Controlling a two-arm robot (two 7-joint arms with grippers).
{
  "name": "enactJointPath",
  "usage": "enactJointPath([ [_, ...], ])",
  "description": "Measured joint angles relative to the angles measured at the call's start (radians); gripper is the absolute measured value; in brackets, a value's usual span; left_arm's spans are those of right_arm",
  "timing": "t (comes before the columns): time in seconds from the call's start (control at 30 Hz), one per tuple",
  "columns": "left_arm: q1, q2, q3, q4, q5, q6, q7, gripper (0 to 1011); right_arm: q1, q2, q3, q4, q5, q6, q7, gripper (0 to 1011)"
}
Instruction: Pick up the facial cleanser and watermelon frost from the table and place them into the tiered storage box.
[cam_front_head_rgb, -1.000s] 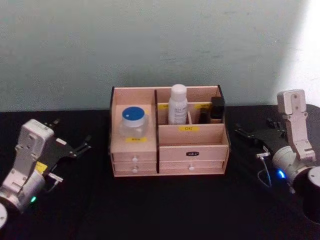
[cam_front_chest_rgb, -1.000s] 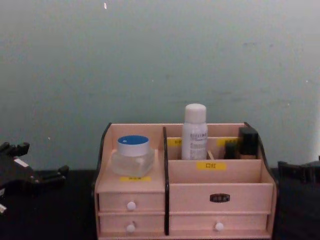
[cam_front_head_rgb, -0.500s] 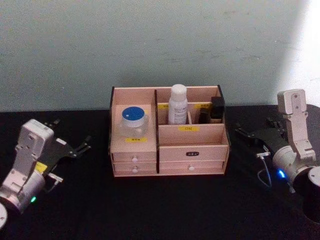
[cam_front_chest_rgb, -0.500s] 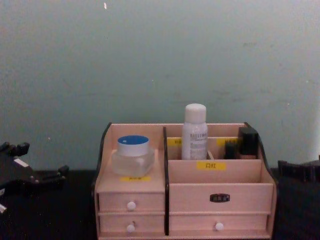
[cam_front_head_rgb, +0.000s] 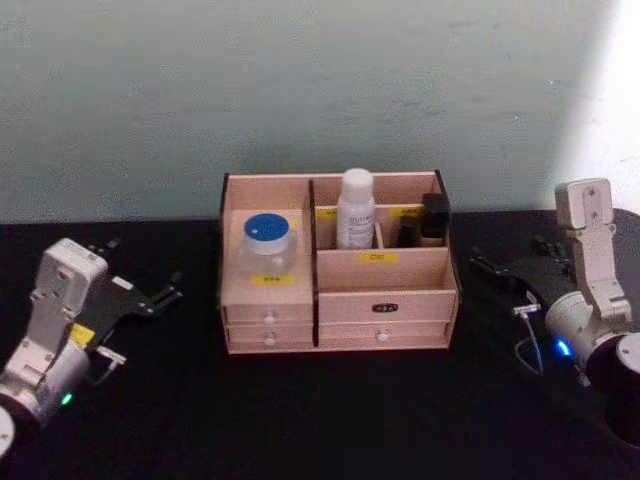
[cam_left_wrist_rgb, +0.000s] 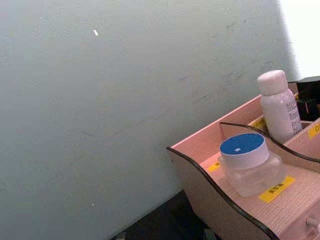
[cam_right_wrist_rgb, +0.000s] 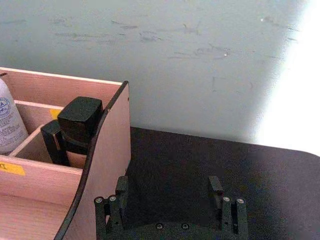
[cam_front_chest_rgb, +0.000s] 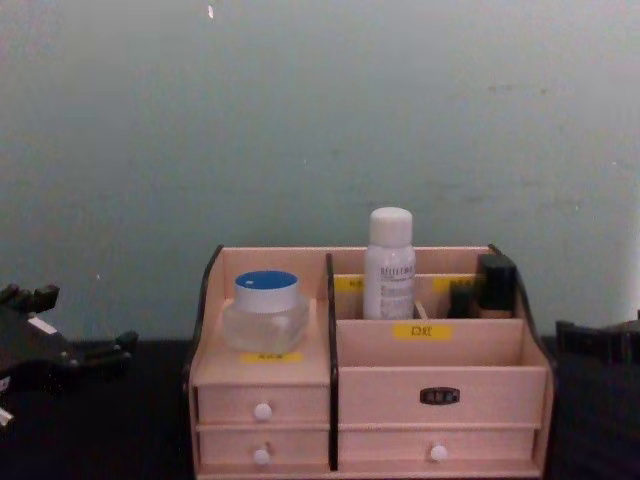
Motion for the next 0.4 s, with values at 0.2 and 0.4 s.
enactJointPath([
  [0.2,0.000,0.000,0.000,0.000,0.000,0.000,0.000,1001,0.000,0.000,0.000,0.000,0.000,0.000,0.000,1002],
  [0.4,0.000,0.000,0.000,0.000,0.000,0.000,0.000,1002,0.000,0.000,0.000,0.000,0.000,0.000,0.000,1002],
])
